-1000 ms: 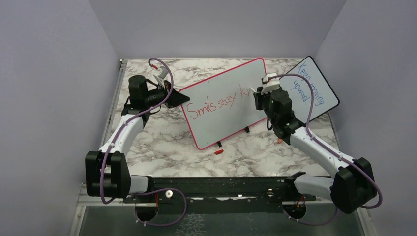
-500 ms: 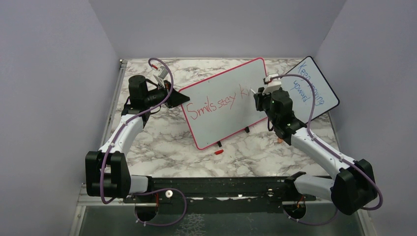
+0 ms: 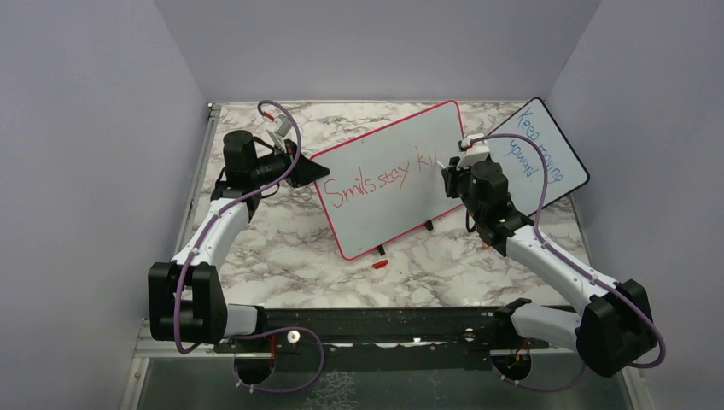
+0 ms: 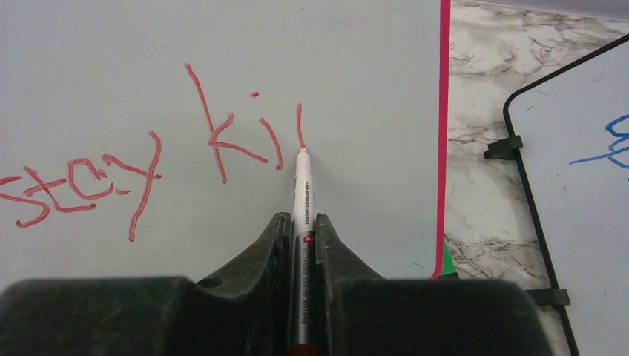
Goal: Write a sentence on the whiteboard
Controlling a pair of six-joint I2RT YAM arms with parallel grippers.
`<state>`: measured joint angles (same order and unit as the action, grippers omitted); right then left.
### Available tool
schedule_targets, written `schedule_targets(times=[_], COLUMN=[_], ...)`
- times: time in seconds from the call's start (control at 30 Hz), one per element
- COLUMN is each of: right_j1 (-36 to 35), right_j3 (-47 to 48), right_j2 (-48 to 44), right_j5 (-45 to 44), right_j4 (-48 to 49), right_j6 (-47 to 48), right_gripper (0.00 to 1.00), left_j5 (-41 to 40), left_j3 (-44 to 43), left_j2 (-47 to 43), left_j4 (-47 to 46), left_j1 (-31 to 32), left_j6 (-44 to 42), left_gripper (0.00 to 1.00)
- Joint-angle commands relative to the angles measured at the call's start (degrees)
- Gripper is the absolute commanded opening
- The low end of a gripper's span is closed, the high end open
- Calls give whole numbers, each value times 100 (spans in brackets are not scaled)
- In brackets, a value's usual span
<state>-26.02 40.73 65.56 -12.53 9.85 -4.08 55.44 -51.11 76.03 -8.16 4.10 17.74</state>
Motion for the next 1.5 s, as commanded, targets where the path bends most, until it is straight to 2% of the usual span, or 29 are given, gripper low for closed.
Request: schedule_targets(times=[0.0,0.83,1.47], right_j1=[31,116,238], right_j3=[-76,341,-100], right_j2=[-77,231,65], right_j5=[114,-98,-74], right_j4=[-108,577,142], right_j6=[-58,192,-150], right_gripper=[1,1,1], left_j5=[-842,-798,-815], left_j3=[119,110,101], left_j2=[249,250,254], left_j4=[517,533,531], left_j1=[74,82,80], left_j6=[-842,-851,-849], left_gripper=[0,0,0])
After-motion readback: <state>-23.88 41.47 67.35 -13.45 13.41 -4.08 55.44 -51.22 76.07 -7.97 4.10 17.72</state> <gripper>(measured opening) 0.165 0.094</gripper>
